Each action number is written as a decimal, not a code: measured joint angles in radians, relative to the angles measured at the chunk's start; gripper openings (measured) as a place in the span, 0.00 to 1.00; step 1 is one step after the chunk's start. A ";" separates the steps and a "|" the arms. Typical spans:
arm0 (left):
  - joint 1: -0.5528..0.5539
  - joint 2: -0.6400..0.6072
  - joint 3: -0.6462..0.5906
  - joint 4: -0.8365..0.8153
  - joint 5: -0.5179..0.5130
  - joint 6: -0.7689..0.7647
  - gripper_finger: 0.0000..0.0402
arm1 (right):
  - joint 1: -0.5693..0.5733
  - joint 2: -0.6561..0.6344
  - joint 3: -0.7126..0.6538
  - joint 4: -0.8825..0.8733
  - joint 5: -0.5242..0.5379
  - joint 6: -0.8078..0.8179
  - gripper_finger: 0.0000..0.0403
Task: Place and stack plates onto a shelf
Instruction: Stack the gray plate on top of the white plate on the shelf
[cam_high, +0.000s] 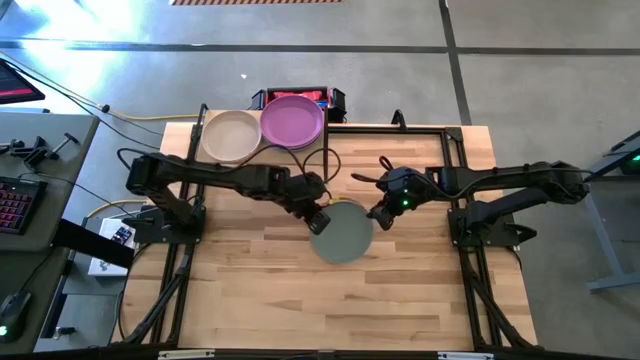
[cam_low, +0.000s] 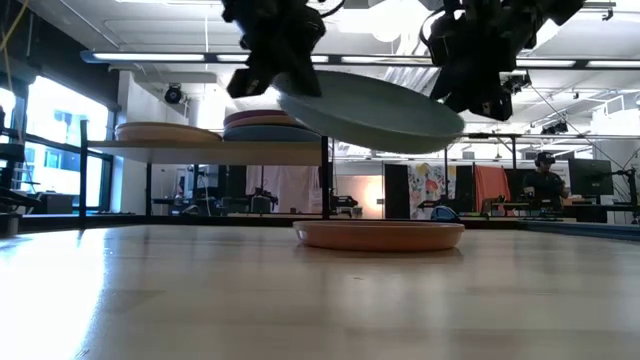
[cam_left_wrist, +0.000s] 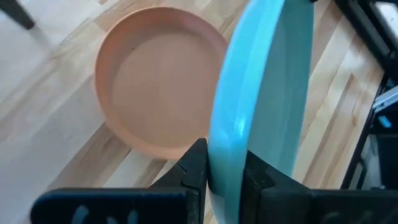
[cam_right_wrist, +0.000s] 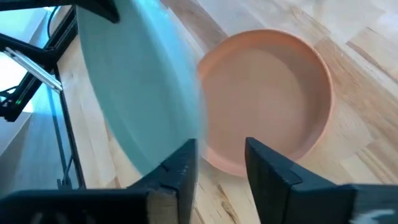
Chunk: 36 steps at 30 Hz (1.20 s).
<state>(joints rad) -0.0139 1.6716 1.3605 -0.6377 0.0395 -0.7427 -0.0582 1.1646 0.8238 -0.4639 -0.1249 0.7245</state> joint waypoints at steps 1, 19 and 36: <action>0.003 -0.009 0.000 -0.016 0.002 0.007 0.08 | 0.000 -0.002 0.000 0.003 -0.002 -0.002 0.26; 0.139 -0.352 0.000 -0.337 -0.079 0.023 0.09 | -0.001 -0.050 0.000 0.020 -0.052 -0.017 0.34; 0.500 -0.703 0.000 -0.493 -0.424 0.022 0.09 | 0.000 -0.049 0.000 0.020 -0.051 -0.026 0.34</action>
<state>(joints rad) 0.4865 0.9685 1.3605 -1.1303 -0.3844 -0.7209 -0.0586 1.1152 0.8238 -0.4435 -0.1761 0.6987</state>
